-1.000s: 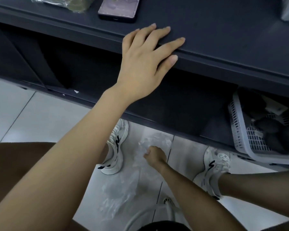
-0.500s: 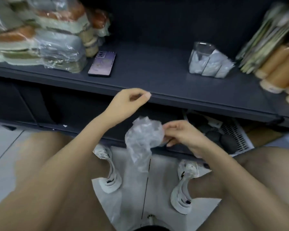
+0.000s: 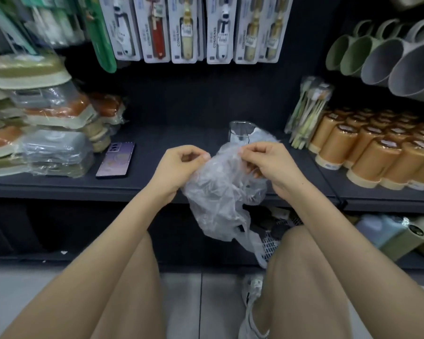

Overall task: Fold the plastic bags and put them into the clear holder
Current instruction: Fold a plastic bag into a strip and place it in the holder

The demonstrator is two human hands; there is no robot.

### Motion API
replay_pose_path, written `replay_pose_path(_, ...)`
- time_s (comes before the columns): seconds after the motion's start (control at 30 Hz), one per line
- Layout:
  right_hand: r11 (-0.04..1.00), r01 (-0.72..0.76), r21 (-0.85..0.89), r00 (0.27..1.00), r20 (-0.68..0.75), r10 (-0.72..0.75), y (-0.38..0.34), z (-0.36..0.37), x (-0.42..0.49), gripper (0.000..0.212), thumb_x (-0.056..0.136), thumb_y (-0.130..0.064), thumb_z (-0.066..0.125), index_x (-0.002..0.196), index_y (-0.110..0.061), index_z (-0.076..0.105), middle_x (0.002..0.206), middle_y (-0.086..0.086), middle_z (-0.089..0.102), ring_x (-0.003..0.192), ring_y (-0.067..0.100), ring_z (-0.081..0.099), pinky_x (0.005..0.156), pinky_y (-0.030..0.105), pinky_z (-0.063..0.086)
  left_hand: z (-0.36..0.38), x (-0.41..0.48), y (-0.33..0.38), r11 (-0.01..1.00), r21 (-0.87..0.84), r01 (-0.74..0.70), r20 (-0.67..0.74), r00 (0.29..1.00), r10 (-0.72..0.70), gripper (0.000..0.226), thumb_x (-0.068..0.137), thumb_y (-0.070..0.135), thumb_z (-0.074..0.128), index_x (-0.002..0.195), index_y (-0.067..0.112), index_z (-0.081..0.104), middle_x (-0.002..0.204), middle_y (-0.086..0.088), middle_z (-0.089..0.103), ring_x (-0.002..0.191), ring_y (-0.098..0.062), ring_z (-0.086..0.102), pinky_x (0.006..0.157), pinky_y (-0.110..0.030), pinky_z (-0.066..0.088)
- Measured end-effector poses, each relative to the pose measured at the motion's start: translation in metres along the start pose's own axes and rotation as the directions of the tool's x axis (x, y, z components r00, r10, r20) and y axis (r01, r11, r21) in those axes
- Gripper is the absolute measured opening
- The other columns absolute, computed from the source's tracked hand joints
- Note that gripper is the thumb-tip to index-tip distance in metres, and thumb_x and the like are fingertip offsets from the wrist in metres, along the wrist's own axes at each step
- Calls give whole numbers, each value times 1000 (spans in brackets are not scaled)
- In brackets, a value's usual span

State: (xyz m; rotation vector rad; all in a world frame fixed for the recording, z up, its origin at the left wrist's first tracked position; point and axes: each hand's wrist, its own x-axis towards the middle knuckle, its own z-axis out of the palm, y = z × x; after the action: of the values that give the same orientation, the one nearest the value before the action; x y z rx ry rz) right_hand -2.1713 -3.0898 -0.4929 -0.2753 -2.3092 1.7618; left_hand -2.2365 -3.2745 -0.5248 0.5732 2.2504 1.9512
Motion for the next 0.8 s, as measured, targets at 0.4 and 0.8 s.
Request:
replay_pose_path(0.4,998,-63,11,983,-174,64,16,-41,54,28,87,-19,69,66,-1,64,51,-1,54,45,9,44,44,19,37,-30,74,-9,986,-141,88,-325,937,-130,17,95,25,60,83,14,64,84,-4,67,76,-17,62,62,-26,52)
replay_pose_path(0.8,997,29,-73,999,18,-28,10,-14,39,11,83,-22,73,80,-12,72,56,3,65,48,9,55,50,18,41,-33,87,-13,964,-89,250,-229,937,-264,11,83,10,70,94,10,68,95,-10,72,94,-27,68,77,-37,56)
